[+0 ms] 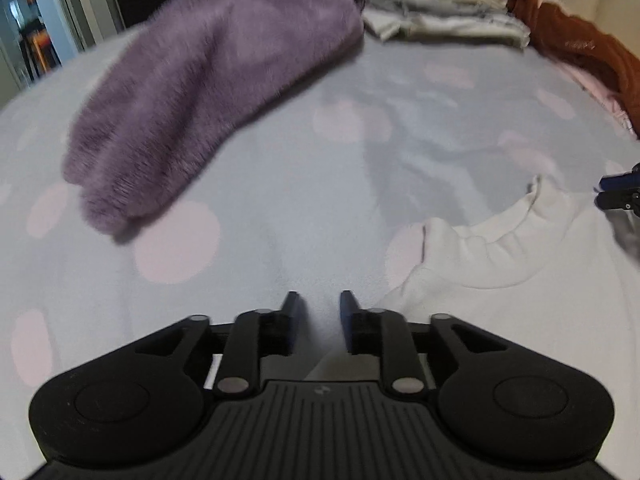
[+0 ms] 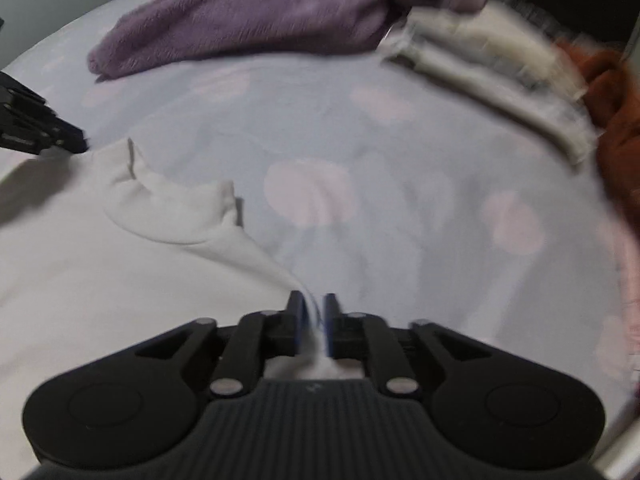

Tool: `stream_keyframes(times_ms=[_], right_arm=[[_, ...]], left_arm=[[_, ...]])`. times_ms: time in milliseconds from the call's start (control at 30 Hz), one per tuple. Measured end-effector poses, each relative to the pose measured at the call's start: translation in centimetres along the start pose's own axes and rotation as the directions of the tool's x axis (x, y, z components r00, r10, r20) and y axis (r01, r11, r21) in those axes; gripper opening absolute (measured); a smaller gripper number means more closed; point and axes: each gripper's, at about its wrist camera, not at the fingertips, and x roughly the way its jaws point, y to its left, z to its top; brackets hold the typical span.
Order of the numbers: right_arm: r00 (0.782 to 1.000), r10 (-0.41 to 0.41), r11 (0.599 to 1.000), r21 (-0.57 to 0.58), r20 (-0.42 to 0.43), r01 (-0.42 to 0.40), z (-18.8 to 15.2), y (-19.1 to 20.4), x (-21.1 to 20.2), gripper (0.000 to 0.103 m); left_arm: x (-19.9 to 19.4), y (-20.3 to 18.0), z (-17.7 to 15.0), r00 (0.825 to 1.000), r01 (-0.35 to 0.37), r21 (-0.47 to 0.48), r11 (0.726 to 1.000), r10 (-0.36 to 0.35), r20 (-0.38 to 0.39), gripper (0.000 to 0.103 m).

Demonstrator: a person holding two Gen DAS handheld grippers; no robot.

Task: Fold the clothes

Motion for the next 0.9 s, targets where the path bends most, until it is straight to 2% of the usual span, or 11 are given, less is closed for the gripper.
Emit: stream_keyframes(times_ms=[33,67,100,167,200,333,467,533,667,800,900], right_arm=[[0.999,-0.029,0.999,0.016,0.044,0.029,-0.6,0.3,-1.0,0.032],[0.995,-0.043,0.997,0.060,0.088,0.038,-1.3,0.1,-2.4,0.033],[0.991,-0.052,0.994,0.106,0.122,0.039,-1.9,-0.1,-3.8,0.033],[0.988,-0.032,0.980,0.201,0.150,0.001,-3.5,-0.7,-6.4,0.033],[0.989,-0.011,0.972,0.234,0.147,-0.024,-4.3,-0.6,-7.5,0.033],[0.998,0.040,0.956,0.290,0.039,-0.050,-8.0,0.9,-10.8,0.033],[0.989,0.127,0.918,0.386,-0.074,-0.088,-11.6,3.0,-13.8,0.033],[0.979,0.167,0.899,0.425,-0.120,-0.101,-13.4,4.4,-15.4,0.034],[0.957,0.202,0.912,0.397,-0.207,-0.107,-17.2,8.3,-18.4,0.038],[0.921,0.276,0.886,0.444,-0.275,-0.133,-20.6,11.7,-20.9,0.039],[0.900,0.312,0.882,0.446,-0.306,-0.154,-22.7,14.4,-22.9,0.046]], left_arm=[[-1.1,0.4,-0.1,0.999,-0.021,-0.019,1.000,0.021,0.038,0.021],[-2.6,0.9,-0.7,0.997,-0.018,-0.047,0.999,0.021,0.079,0.023],[-4.2,1.5,-1.3,0.993,-0.012,-0.076,0.997,0.021,0.120,0.029],[-6.6,2.2,-2.7,0.987,0.069,-0.090,0.994,-0.055,0.152,0.040],[-7.7,2.3,-4.0,0.984,0.100,-0.086,0.991,-0.086,0.153,0.042],[-10.3,1.6,-9.6,0.992,0.114,-0.071,0.991,-0.110,0.066,0.041],[-13.8,0.8,-15.1,0.989,0.148,-0.126,0.981,-0.148,0.009,0.041],[-15.6,0.4,-17.5,0.987,0.157,-0.152,0.976,-0.160,-0.009,0.041],[-18.0,-0.2,-21.5,0.984,0.161,-0.183,0.970,-0.171,-0.045,0.041],[-20.2,-0.9,-25.1,0.981,0.159,-0.205,0.966,-0.178,-0.075,0.041],[-21.6,-1.5,-26.8,0.983,0.159,-0.196,0.968,-0.174,-0.062,0.041]])
